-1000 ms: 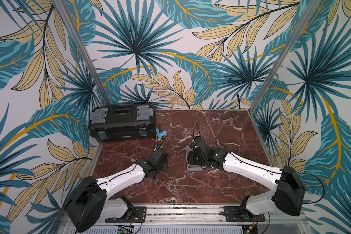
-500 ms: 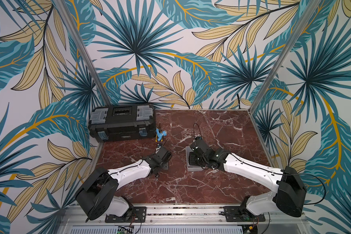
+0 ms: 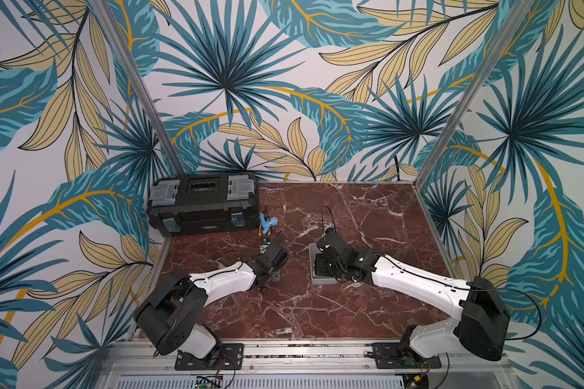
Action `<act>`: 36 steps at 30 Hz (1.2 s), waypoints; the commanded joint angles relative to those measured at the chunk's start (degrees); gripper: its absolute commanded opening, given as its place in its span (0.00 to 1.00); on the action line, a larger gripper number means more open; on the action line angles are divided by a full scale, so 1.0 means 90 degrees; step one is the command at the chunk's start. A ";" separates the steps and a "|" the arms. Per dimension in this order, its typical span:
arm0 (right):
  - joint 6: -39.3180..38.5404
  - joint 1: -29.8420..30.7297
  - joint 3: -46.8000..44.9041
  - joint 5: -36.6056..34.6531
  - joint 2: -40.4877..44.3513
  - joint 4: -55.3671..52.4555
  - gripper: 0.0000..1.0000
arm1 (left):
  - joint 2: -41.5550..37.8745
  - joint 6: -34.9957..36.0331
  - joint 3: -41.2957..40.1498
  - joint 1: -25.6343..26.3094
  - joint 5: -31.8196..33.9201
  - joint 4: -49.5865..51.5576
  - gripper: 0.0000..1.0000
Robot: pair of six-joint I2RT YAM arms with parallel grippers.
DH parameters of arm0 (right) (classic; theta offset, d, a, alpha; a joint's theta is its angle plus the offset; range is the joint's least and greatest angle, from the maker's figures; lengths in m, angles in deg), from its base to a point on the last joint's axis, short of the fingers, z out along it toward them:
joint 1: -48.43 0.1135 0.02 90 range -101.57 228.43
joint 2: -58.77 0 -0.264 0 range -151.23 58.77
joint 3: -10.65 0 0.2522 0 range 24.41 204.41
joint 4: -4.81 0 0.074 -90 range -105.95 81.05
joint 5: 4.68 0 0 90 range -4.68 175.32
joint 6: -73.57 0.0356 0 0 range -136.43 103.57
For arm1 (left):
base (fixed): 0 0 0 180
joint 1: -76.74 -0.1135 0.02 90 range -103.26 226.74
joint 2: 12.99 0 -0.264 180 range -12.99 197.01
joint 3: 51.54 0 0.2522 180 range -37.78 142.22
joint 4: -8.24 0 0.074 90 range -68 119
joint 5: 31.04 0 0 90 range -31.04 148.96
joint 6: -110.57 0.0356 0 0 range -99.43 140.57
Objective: Put the socket on the desktop into the storage box
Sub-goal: Pick up the socket head at the center of the board.
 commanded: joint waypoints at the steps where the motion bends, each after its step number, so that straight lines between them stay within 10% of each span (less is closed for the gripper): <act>1: 0.0065 0.0032 -0.0148 -0.0113 0.0138 -0.0042 0.20 | 0.0138 0.0076 0.0221 -0.0047 0.0124 -0.0002 0.41; 30: 0.0029 0.0027 -0.0197 -0.0140 0.0235 -0.0051 0.19 | 0.0669 -0.0028 0.0265 -0.0057 0.0215 -0.0126 0.28; 36: -0.0399 0.0264 0.0048 0.0147 0.0063 -0.0165 0.39 | 0.0192 -0.0081 0.0128 -0.0024 -0.0043 0.0195 0.49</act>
